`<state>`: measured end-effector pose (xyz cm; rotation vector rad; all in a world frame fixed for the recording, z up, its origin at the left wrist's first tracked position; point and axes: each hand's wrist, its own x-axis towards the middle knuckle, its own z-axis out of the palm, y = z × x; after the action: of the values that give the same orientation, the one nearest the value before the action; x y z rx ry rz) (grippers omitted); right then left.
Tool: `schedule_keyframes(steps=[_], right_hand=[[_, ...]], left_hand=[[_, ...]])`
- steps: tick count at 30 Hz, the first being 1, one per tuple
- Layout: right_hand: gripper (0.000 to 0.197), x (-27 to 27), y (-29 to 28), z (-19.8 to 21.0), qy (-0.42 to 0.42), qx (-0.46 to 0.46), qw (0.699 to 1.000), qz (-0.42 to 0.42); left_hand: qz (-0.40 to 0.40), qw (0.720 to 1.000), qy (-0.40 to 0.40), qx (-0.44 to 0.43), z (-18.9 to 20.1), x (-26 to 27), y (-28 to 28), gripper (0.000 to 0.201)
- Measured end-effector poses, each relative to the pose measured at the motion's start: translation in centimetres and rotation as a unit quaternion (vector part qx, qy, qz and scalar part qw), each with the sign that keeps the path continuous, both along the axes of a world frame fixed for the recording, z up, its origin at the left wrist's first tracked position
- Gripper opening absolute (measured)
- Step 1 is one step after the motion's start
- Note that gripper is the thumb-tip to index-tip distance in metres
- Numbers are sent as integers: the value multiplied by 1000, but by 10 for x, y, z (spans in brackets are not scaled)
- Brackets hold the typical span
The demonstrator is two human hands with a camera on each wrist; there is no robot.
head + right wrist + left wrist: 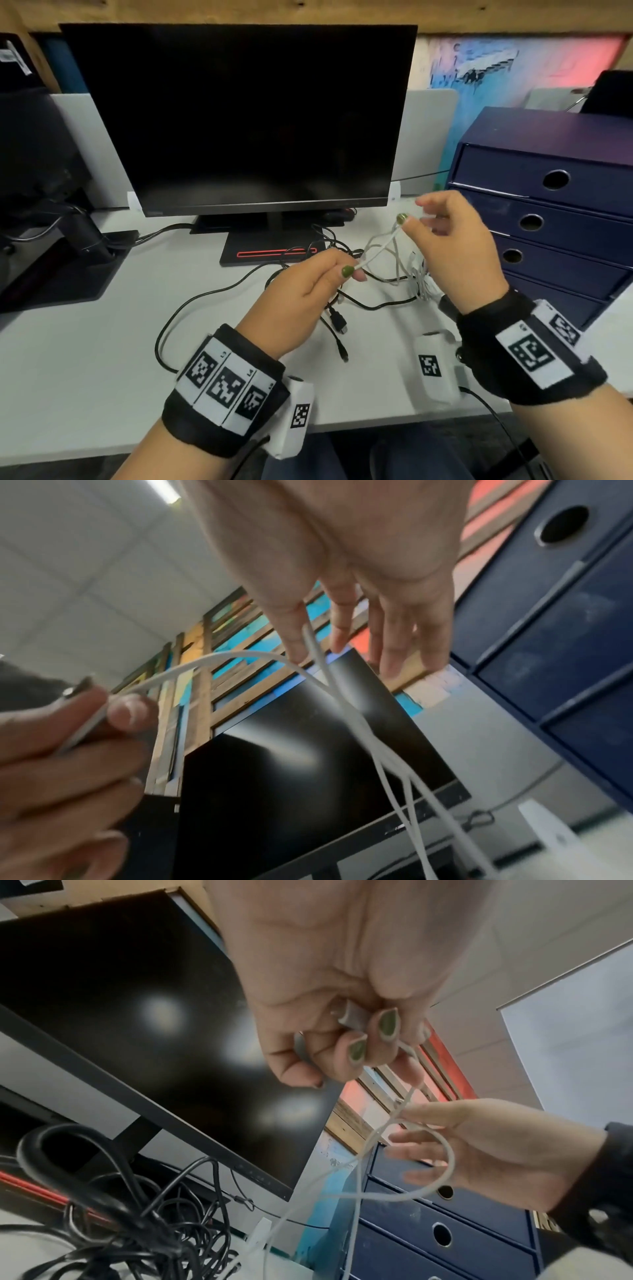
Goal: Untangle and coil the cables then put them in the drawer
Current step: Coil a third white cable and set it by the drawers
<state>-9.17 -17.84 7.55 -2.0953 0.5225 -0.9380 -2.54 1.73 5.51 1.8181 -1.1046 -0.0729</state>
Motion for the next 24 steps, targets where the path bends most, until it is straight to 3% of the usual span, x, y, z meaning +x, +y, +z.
schedule_keyframes(steps=[3,7,10,15,18,24], right_hand=[[25,-7,6,3,-92,-191,977,20],[38,-8,17,-2,-76,-273,950,132],[41,-4,24,-10,-33,-245,957,148],[58,0,31,-25,38,-122,971,201],[67,0,33,-28,41,-75,973,216],[49,-5,11,-25,-23,-8,989,145]], left_hand=[[8,998,45,-37,-1,4,1,26],[-10,994,91,-53,2,2,-1,30],[-60,978,175,-97,2,-2,-3,29],[-154,920,299,-201,7,-8,-6,28],[-119,896,311,-293,11,-5,-5,24],[31,850,281,-445,26,20,15,25]])
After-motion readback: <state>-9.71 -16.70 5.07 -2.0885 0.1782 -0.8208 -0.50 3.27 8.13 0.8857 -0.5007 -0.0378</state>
